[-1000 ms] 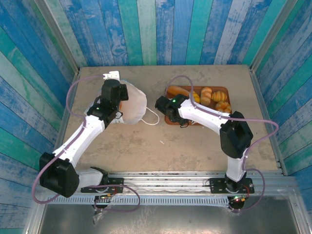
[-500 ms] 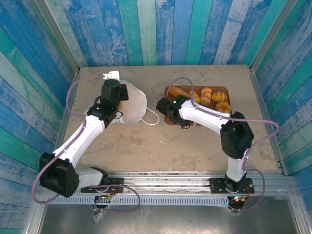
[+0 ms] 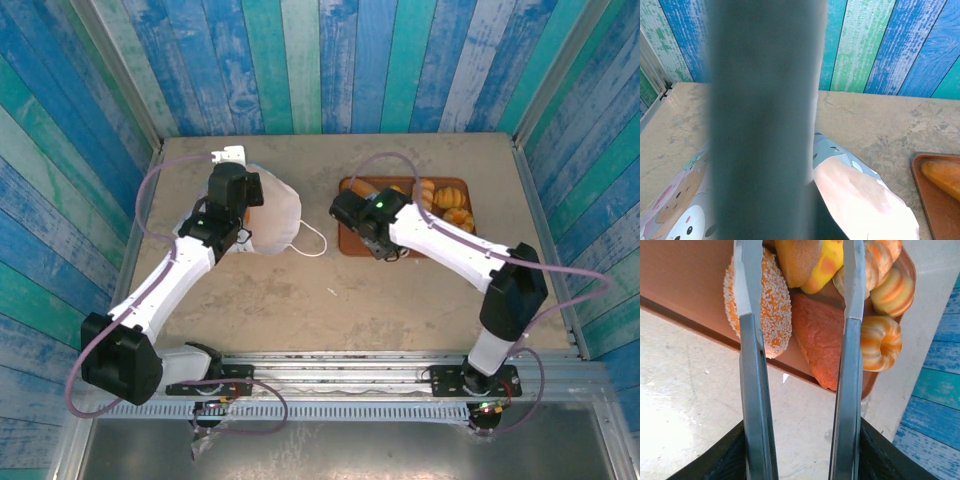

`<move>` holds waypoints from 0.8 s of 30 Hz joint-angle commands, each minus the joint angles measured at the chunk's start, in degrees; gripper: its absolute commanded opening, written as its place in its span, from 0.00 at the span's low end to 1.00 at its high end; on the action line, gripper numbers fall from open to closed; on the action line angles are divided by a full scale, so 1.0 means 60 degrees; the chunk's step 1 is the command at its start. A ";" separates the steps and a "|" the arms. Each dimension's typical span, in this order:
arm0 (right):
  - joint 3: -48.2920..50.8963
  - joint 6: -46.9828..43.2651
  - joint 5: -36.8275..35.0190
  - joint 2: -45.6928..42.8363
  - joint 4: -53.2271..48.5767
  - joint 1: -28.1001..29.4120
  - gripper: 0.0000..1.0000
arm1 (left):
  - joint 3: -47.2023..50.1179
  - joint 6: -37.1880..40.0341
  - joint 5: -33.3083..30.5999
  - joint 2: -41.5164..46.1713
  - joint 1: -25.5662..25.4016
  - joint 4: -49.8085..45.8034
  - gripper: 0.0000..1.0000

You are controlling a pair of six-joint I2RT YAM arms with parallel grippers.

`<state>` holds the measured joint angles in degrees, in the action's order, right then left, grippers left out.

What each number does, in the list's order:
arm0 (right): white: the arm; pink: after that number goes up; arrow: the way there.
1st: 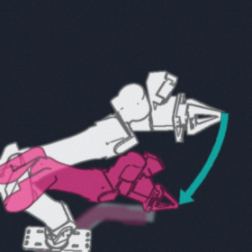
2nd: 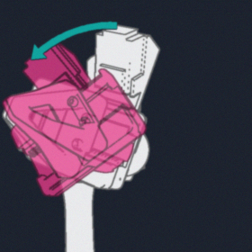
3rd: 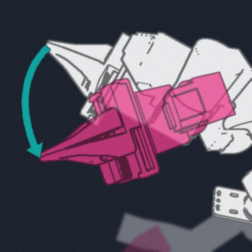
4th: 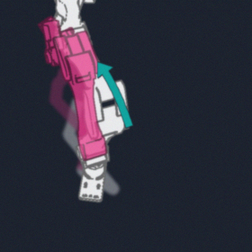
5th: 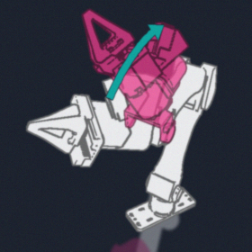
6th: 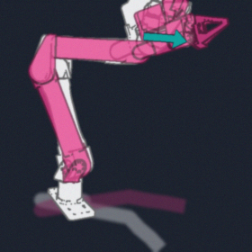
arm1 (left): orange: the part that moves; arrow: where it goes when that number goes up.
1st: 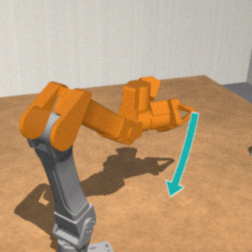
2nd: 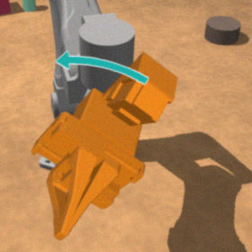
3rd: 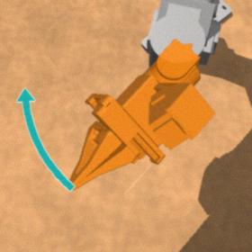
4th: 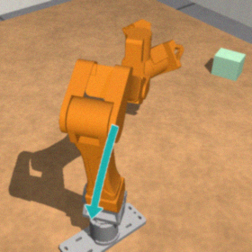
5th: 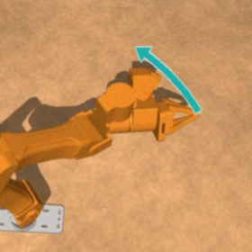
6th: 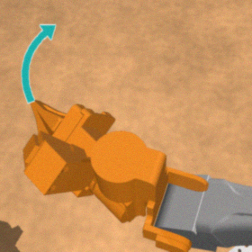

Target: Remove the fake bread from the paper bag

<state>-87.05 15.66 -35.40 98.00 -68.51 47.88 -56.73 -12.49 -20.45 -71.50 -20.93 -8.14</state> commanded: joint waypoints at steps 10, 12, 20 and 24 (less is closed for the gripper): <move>-0.1040 -0.0033 0.1312 -0.1101 -0.0301 0.0036 0.46 | -0.0257 -0.0055 0.0495 0.0367 0.0046 0.0371 0.00; -0.1231 -0.0047 0.1870 -0.1273 -0.0301 0.0098 0.46 | -0.0242 0.0009 0.0613 0.0360 0.0046 0.0406 0.00; -0.1509 0.0246 0.4925 -0.2119 0.0809 0.0637 0.46 | -0.0144 0.0072 0.1044 0.0347 0.0053 0.0488 0.00; -0.1258 0.0823 0.6045 -0.2117 0.1761 0.0990 0.46 | 0.0026 0.0263 0.1368 0.0501 0.0046 0.0689 0.00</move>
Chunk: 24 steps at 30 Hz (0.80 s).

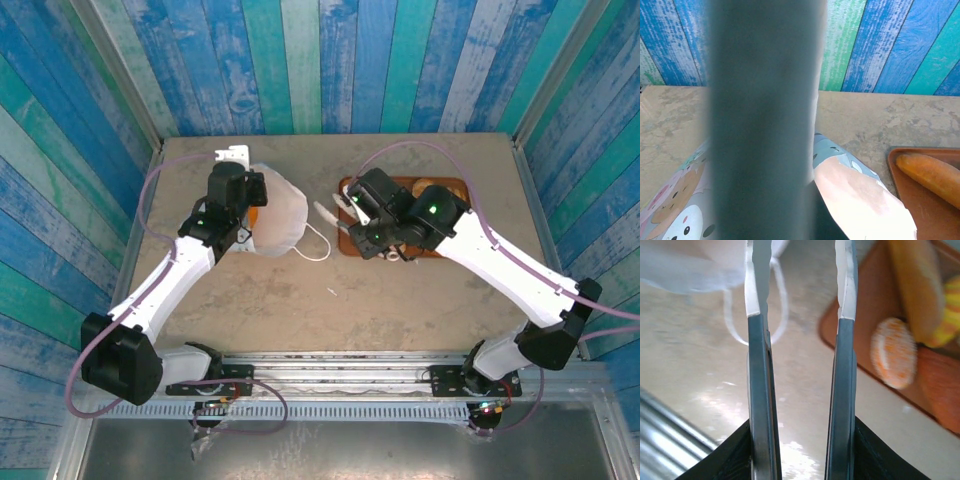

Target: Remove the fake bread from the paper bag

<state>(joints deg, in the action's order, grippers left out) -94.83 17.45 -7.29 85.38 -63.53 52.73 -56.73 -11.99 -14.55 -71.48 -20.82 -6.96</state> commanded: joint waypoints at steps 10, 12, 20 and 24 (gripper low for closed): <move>0.1301 0.2161 0.4343 0.0915 0.3772 0.0195 0.46 | 0.1064 0.0722 0.1236 0.1224 0.0027 0.1532 0.00; 0.1409 0.2461 0.4472 0.1147 0.4145 0.0203 0.46 | 0.1303 0.0724 0.1385 0.1362 0.0029 0.1816 0.00; 0.1524 0.3286 0.4464 0.2033 0.5067 0.0006 0.48 | 0.1742 0.0754 0.1985 0.1568 0.0029 0.2277 0.00; 0.1828 0.3807 0.4668 0.2348 0.5708 -0.0232 0.49 | 0.1909 0.0709 0.1999 0.1650 0.0027 0.2416 0.00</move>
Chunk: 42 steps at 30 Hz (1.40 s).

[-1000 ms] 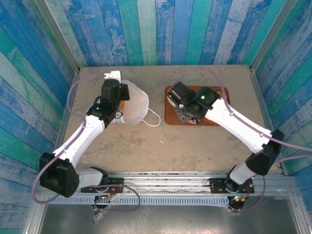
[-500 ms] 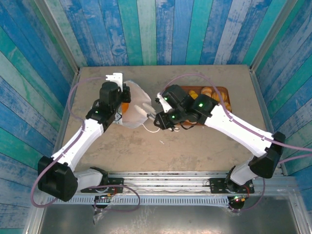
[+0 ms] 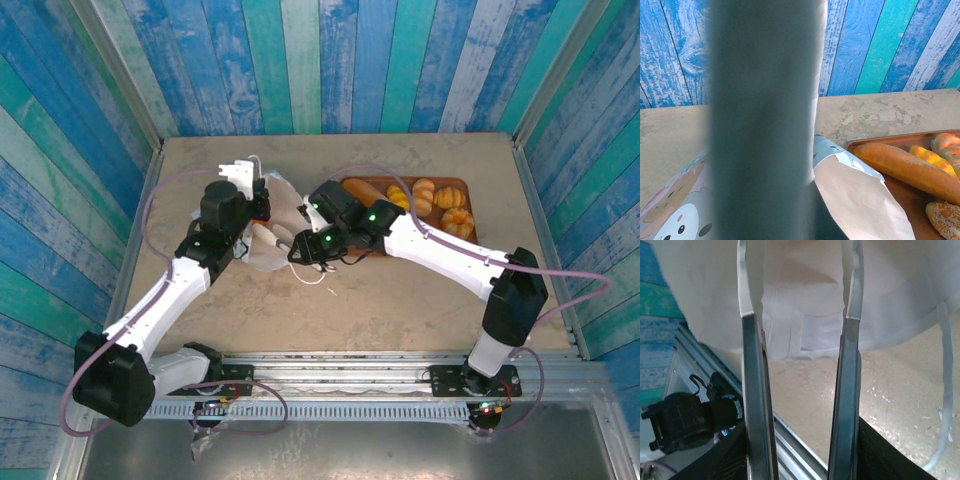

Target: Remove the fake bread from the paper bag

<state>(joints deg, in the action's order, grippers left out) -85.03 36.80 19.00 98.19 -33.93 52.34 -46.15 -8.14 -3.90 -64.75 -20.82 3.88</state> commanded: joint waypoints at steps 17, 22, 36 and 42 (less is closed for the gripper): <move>0.0002 0.1618 0.0632 0.1591 0.2159 -0.0393 0.51 | 0.0187 -0.0034 0.0482 0.0493 0.0028 0.0599 0.00; -0.0059 0.1815 0.0833 0.1780 0.2529 -0.0446 0.53 | 0.0191 -0.0034 0.0547 0.0530 0.0029 0.0560 0.00; -0.0409 0.2390 0.1238 0.2294 0.3080 -0.0666 0.54 | 0.0104 -0.0029 0.0650 0.0534 0.0027 0.0481 0.00; -0.0431 0.2657 0.1297 0.2396 0.3491 -0.0749 0.54 | 0.0074 -0.0022 0.0693 0.0538 0.0028 0.0455 0.00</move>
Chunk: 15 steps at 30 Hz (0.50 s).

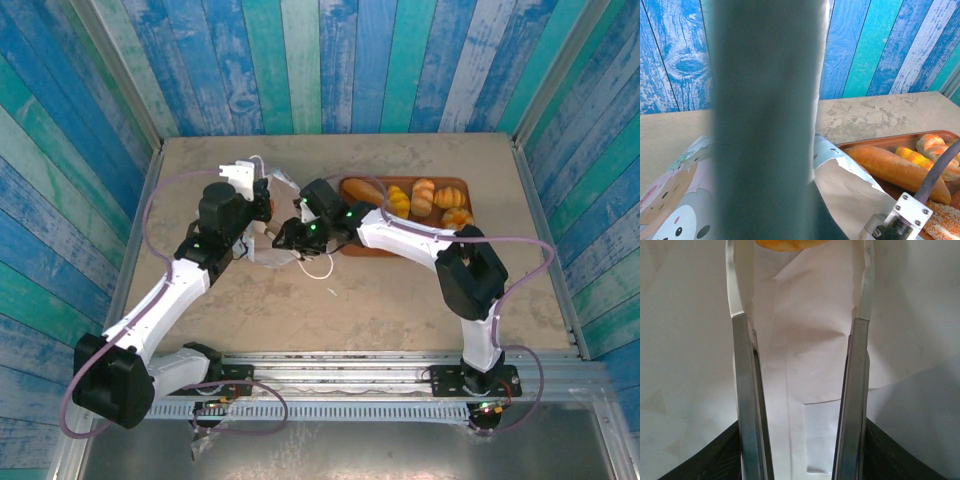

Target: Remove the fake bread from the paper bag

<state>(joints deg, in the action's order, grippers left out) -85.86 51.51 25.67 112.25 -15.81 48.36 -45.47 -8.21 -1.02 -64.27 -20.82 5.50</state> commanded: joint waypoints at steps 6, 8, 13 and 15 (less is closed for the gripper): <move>-0.0319 0.0465 0.0099 0.0280 0.0711 -0.0197 0.55 | -0.0054 -0.0017 0.0315 0.0485 0.0036 0.0168 0.00; -0.0428 0.0483 0.0102 0.0420 0.0713 -0.0194 0.55 | -0.0055 -0.0008 0.0316 0.0487 0.0028 0.0169 0.00; -0.0723 0.0425 0.0141 0.0769 0.0588 -0.0219 0.54 | -0.0062 0.0006 0.0352 0.0487 0.0038 0.0164 0.00; -0.0815 0.0372 0.0160 0.0858 0.0521 -0.0212 0.53 | -0.0053 0.0020 0.0360 0.0472 0.0029 0.0167 0.00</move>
<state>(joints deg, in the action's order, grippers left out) -88.68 53.74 25.82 116.09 -13.23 47.37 -45.47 -8.21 -0.69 -64.27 -20.67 5.08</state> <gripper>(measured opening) 0.535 0.043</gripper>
